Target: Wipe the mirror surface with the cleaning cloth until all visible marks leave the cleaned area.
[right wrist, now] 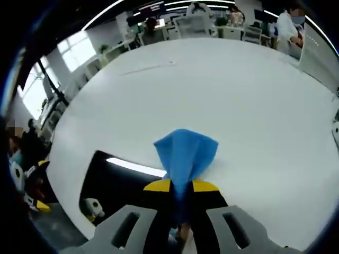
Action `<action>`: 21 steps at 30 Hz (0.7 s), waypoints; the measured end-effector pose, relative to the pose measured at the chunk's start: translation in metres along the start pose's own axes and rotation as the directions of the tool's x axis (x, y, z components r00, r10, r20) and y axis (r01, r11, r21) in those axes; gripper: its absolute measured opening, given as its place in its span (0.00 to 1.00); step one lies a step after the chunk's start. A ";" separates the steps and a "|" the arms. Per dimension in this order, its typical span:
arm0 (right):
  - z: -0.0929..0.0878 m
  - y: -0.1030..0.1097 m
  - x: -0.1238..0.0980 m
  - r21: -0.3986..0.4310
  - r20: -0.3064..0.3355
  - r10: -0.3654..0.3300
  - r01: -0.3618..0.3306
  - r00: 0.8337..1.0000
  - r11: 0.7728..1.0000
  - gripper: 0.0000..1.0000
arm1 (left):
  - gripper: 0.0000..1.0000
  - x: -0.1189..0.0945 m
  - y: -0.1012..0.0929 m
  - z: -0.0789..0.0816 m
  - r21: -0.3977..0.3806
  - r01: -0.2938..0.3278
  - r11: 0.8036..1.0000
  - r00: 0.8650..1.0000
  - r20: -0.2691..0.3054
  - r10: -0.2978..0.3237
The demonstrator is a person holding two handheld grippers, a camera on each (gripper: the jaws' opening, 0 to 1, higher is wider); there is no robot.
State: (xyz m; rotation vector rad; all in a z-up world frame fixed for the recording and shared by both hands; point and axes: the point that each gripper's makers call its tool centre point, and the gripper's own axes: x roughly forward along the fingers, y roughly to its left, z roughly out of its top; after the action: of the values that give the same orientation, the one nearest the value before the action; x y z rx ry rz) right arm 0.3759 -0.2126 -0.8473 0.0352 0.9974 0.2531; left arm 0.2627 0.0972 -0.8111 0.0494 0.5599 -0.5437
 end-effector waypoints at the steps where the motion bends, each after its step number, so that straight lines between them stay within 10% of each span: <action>1: -0.003 -0.006 -0.001 -0.009 -0.014 -0.020 0.020 1.000 1.000 0.07 | 0.99 0.000 0.000 0.000 0.000 0.000 1.000 1.000 -0.001 0.000; 21: -0.039 -0.065 -0.007 0.033 -0.083 -0.068 0.071 0.994 0.997 0.09 | 0.99 0.000 0.001 -0.004 0.051 -0.004 0.999 1.000 -0.025 0.005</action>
State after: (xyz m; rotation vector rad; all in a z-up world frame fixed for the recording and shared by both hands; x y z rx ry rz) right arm 0.3529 -0.2807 -0.8723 0.0234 1.0827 0.1741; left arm 0.2612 0.0989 -0.8151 0.1056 0.5701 -0.5531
